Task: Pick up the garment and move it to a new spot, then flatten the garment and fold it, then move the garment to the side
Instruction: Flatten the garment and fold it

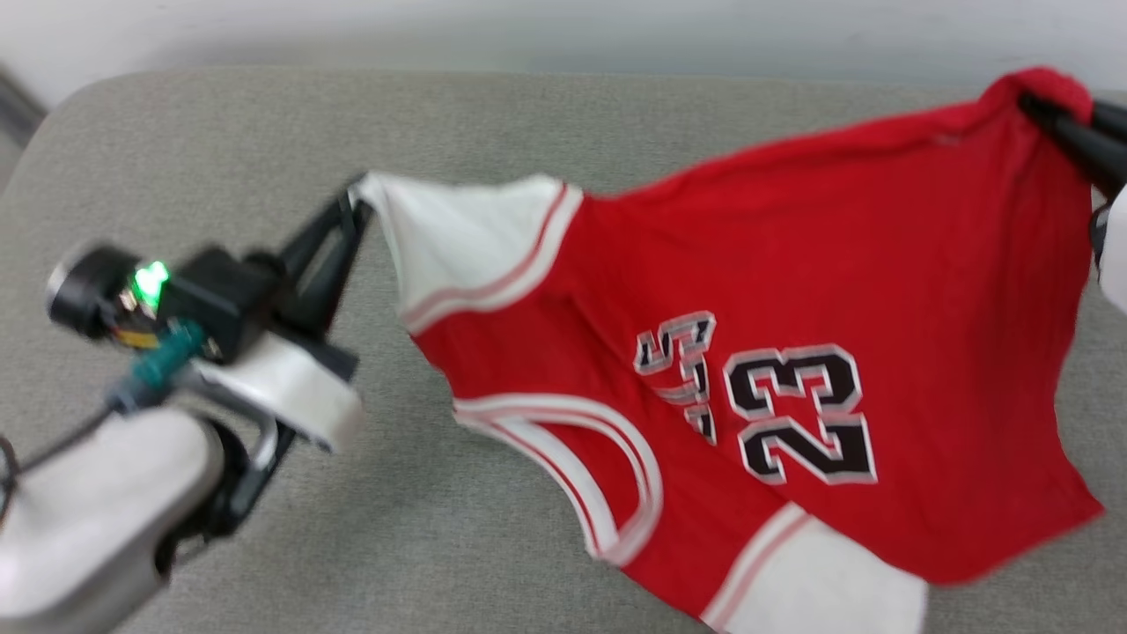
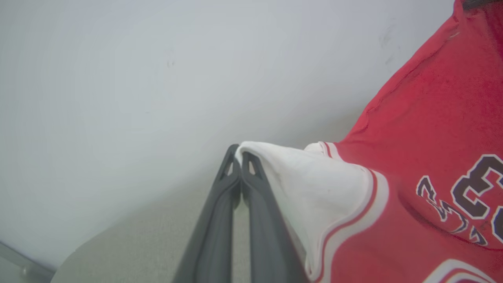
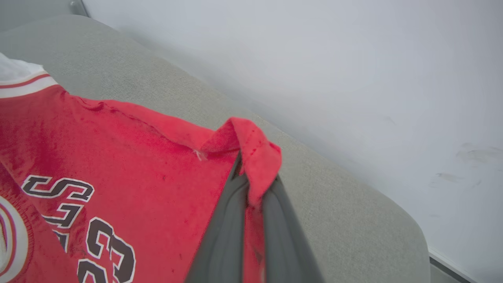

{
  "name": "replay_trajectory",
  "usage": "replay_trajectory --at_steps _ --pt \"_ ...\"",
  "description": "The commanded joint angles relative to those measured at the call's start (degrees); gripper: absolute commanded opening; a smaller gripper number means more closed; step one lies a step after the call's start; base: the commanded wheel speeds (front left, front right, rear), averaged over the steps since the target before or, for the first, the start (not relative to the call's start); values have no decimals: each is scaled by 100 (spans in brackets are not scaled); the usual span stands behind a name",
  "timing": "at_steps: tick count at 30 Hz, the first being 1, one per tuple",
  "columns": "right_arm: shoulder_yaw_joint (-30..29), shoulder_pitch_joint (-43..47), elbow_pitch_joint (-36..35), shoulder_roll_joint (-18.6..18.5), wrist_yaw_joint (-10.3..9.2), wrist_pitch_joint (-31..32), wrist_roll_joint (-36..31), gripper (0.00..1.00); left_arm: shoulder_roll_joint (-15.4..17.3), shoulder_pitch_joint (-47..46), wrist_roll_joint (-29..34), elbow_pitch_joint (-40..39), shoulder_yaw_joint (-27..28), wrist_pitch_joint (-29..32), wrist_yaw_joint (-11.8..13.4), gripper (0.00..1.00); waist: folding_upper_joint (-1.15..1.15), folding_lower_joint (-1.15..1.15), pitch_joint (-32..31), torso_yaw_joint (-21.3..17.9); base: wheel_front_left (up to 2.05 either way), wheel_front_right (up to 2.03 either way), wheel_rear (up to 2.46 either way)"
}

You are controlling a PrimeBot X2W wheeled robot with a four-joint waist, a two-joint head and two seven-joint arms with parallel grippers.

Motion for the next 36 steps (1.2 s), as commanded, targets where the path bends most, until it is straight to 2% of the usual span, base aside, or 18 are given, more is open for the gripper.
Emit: replay_trajectory --at_steps 1,8,15,16,24,29,36 --pt "-61 -139 -15 107 -4 -86 -100 0 -42 -250 7 39 106 30 -41 0 0 0 3 -73 0 0 0" --pt "-338 -969 138 589 -4 -421 -619 0 -81 -1575 348 398 410 367 -433 0 0 0 354 -271 0 0 0" --pt "-556 -2246 597 1037 -5 -637 -1101 0 -364 -3044 636 810 613 840 -923 0 0 0 995 -369 0 0 0" --pt "-629 -2845 868 1179 -4 -711 -1272 0 -559 -3722 771 1022 705 987 -1094 0 0 0 1295 -379 0 0 0" --pt "-459 -4481 1674 1322 -4 -968 -1799 0 -1103 -5543 1060 1988 901 1203 -1666 0 0 0 1952 -407 0 0 0" --pt "-364 -5379 2267 1423 -5 -1357 -2109 0 -1551 -6532 1147 2768 1012 1054 -1985 0 0 0 2162 -399 0 0 0" --pt "-176 -6185 2984 1674 -5 -1864 -2343 0 -1978 -7456 1277 3723 1045 711 -2336 0 0 0 2301 -385 0 0 0"
